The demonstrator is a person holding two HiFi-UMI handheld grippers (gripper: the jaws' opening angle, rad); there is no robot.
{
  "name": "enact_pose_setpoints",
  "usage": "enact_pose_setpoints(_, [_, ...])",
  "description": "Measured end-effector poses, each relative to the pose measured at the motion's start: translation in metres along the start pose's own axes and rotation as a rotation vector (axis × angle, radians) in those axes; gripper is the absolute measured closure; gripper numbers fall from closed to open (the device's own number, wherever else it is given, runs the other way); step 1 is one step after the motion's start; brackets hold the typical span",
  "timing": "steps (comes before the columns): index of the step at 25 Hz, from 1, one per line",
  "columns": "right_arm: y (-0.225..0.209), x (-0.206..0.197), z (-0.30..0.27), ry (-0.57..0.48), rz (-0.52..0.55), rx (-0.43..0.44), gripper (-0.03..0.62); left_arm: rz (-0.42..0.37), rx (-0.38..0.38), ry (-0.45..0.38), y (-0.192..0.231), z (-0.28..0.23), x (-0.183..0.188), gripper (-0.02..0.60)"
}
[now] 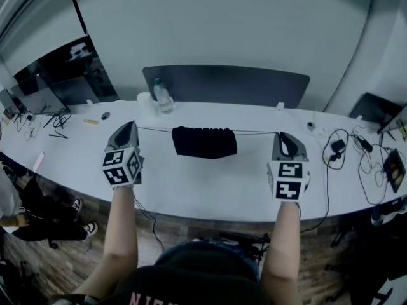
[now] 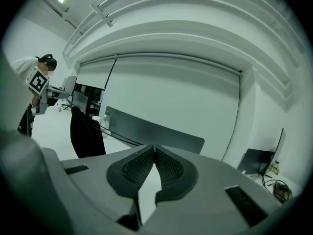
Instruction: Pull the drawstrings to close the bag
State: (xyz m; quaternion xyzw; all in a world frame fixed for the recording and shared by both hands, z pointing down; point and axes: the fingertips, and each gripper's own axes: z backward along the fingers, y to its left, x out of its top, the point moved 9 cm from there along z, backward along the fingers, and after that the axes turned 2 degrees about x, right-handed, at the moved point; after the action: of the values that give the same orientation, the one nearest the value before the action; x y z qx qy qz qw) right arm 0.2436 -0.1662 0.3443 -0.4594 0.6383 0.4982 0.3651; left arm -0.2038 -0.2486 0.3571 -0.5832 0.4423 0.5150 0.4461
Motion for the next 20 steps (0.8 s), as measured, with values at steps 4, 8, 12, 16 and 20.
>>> enact_pose_setpoints(4, [-0.003,0.000,0.003,0.000,0.002,-0.008,0.586,0.003,0.012,0.004,0.005,0.004,0.001,0.568])
enact_pose_setpoints(8, [-0.004,-0.001,0.005,0.002,0.003,-0.010,0.586,0.011,0.025,0.006,0.010,0.007,0.000,0.568])
enact_pose_setpoints(12, [-0.006,-0.002,0.009,-0.002,-0.005,-0.018,0.586,0.013,0.031,0.006,0.012,0.009,0.001,0.568])
enact_pose_setpoints(16, [-0.010,-0.003,0.011,0.000,-0.016,-0.035,0.586,0.010,0.032,0.005,0.014,0.009,0.003,0.568])
enact_pose_setpoints(20, [-0.013,-0.005,0.013,0.003,-0.025,-0.050,0.586,0.009,0.035,0.008,0.016,0.007,0.003,0.568])
